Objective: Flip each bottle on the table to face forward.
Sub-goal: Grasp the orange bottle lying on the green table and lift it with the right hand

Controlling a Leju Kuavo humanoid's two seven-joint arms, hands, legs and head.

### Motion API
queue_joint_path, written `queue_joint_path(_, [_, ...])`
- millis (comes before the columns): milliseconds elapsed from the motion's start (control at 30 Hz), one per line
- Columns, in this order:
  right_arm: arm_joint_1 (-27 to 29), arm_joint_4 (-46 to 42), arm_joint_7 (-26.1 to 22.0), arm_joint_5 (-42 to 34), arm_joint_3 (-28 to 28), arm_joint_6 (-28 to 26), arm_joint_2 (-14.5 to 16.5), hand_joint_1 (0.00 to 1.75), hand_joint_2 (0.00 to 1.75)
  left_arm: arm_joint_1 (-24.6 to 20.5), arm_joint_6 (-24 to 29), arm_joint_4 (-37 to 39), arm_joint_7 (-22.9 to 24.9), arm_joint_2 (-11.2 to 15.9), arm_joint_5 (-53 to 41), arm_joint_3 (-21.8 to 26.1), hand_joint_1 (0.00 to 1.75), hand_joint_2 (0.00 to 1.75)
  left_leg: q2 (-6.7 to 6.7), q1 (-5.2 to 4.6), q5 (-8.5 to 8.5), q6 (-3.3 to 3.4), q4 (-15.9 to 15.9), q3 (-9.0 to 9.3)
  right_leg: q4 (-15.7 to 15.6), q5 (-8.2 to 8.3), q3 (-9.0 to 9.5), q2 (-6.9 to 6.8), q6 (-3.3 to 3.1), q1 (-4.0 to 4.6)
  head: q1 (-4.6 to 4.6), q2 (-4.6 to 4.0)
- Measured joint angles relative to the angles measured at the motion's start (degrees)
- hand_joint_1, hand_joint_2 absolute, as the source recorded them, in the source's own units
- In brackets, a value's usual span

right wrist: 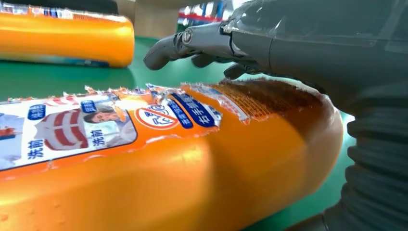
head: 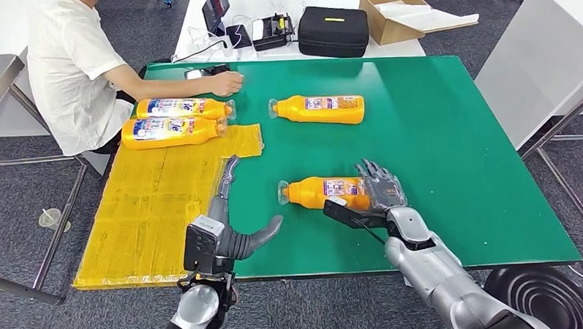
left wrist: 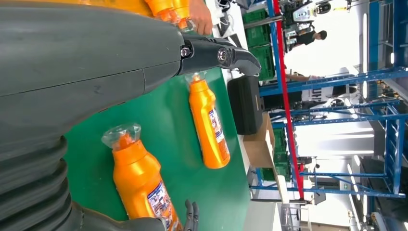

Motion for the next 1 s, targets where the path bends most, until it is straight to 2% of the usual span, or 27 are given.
queue_joint_path(100, [-0.02,0.00,-2.07,-1.76,-0.75,2.09,-0.32,1.54,1.75,0.01,-0.24,0.19,0.00,0.03,0.01,0.07,0.00,1.75,0.02,0.00,0.00,0.00,0.00,0.09,0.00,0.01,0.09,0.01,0.00,0.00,0.01,0.00])
queue_joint_path(133, [-0.03,0.01,-2.83,-2.45,-0.90,2.64,-0.44,1.75,1.75,0.00,-0.36,0.29,0.00,0.03,0.04,0.08,0.00,1.75,0.02,0.00,-0.01,0.00,0.00,0.12,-0.01,0.01,0.12,0.01,0.00,0.00,0.00,0.00])
queue_joint_path(300, [-0.80,1.78,-9.39,-8.75,-2.37,4.84,-1.47,1.75,1.75,-0.64,-1.68,1.14,-0.17,0.03,0.83,0.08,0.00,1.75,0.03,0.00,-0.02,0.01,0.00,0.29,-0.05,0.00,0.21,0.01,0.00,0.00,0.01,0.00])
queue_joint_path(500, [-1.28,4.59,-14.90,-13.59,-3.94,6.20,-2.64,1.75,1.75,-1.29,-2.53,1.89,-0.61,0.03,1.71,-0.17,0.00,1.75,0.02,0.01,-0.02,0.01,0.00,0.46,-0.05,0.00,0.40,0.01,0.00,0.02,0.01,0.00])
queue_joint_path(1000, [-1.09,5.72,-19.30,-18.35,-5.11,7.37,-3.53,1.75,1.75,-2.18,-3.27,2.42,-1.10,0.05,3.04,-0.40,0.00,1.75,0.02,0.01,-0.05,0.03,0.00,0.61,-0.09,-0.02,0.59,0.01,0.00,0.03,0.01,0.00])
